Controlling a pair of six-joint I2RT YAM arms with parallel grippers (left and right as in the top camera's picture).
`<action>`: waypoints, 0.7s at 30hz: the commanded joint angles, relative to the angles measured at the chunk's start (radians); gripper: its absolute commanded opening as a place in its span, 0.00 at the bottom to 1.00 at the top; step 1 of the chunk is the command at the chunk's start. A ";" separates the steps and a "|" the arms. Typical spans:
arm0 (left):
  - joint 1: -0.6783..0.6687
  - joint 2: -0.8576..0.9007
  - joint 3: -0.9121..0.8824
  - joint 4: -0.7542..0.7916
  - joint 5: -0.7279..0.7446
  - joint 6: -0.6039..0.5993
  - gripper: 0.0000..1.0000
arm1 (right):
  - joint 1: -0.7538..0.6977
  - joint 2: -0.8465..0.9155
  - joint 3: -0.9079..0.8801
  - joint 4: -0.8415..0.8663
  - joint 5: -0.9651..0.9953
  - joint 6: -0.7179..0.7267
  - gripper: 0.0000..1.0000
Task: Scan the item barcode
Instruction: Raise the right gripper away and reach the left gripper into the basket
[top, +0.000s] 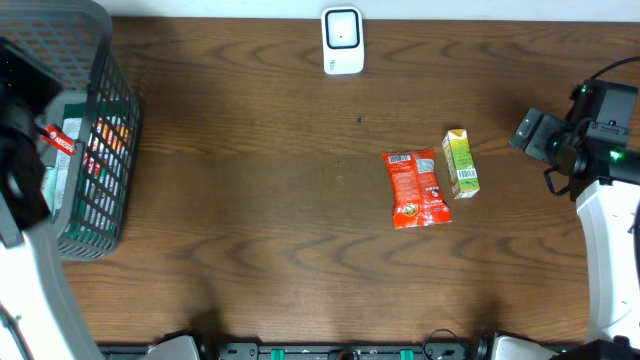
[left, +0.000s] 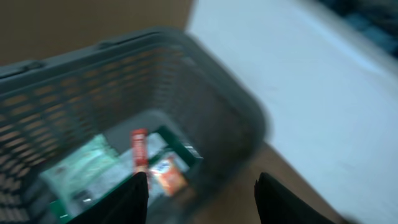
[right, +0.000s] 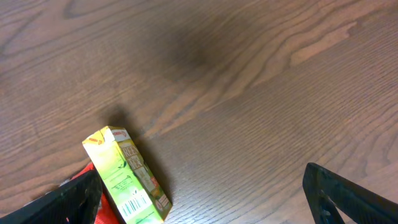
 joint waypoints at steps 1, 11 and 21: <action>0.071 0.093 -0.002 -0.006 -0.039 -0.009 0.57 | -0.004 0.001 0.000 -0.002 -0.001 -0.003 0.99; 0.146 0.364 -0.002 -0.047 0.065 -0.027 0.60 | -0.004 0.001 0.000 -0.002 -0.001 -0.003 0.99; 0.220 0.599 -0.002 -0.041 0.132 -0.106 0.61 | -0.004 0.001 0.000 -0.002 -0.001 -0.003 0.99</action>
